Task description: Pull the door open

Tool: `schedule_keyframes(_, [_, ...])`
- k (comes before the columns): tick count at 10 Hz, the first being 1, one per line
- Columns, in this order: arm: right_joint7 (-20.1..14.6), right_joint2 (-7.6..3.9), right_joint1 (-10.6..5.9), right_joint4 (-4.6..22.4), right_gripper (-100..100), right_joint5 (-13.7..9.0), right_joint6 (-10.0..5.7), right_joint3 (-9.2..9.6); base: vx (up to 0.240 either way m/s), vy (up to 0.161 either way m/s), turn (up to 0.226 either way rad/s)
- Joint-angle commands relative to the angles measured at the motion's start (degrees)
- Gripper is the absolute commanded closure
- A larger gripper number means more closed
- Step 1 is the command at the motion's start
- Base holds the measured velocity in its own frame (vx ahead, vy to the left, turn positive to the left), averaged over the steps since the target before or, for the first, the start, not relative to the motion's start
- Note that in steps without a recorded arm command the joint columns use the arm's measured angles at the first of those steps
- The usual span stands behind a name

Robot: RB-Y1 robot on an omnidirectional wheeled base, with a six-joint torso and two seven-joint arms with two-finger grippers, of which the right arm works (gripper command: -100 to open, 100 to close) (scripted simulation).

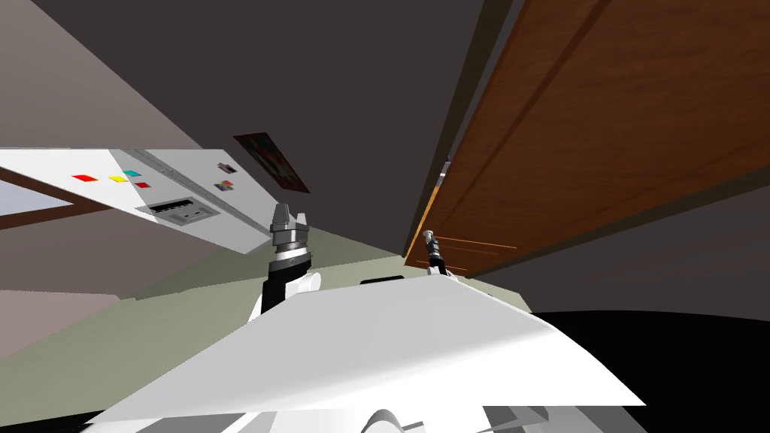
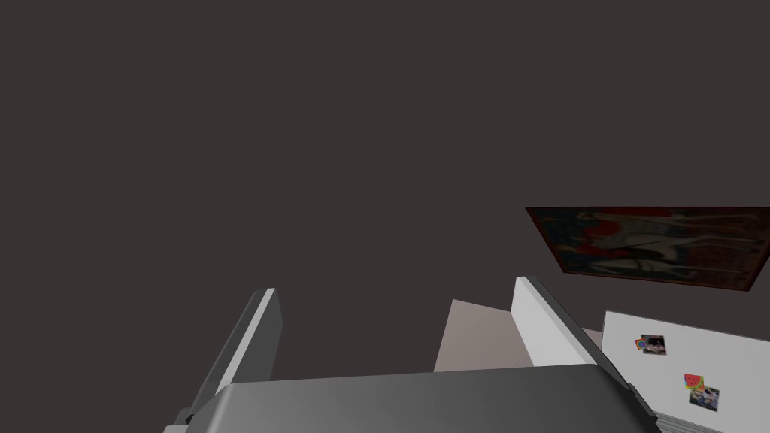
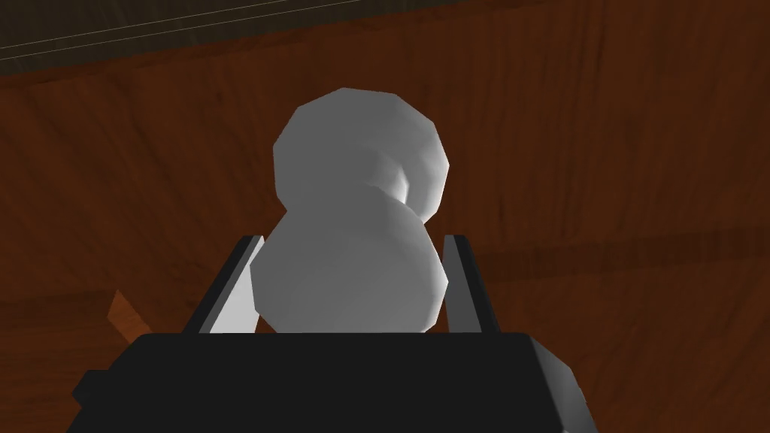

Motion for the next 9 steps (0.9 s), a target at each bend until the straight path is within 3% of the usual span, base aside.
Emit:
schedule_keyframes(1, [-2.9,0.02,0.0,-0.1,100,-0.9,-0.05,0.29,-0.042,-0.014,0.073])
schedule_keyframes(9, [-12.9,-0.21,0.03,-0.3,100,-3.8,-0.01,1.15,-0.038,-0.014,0.058])
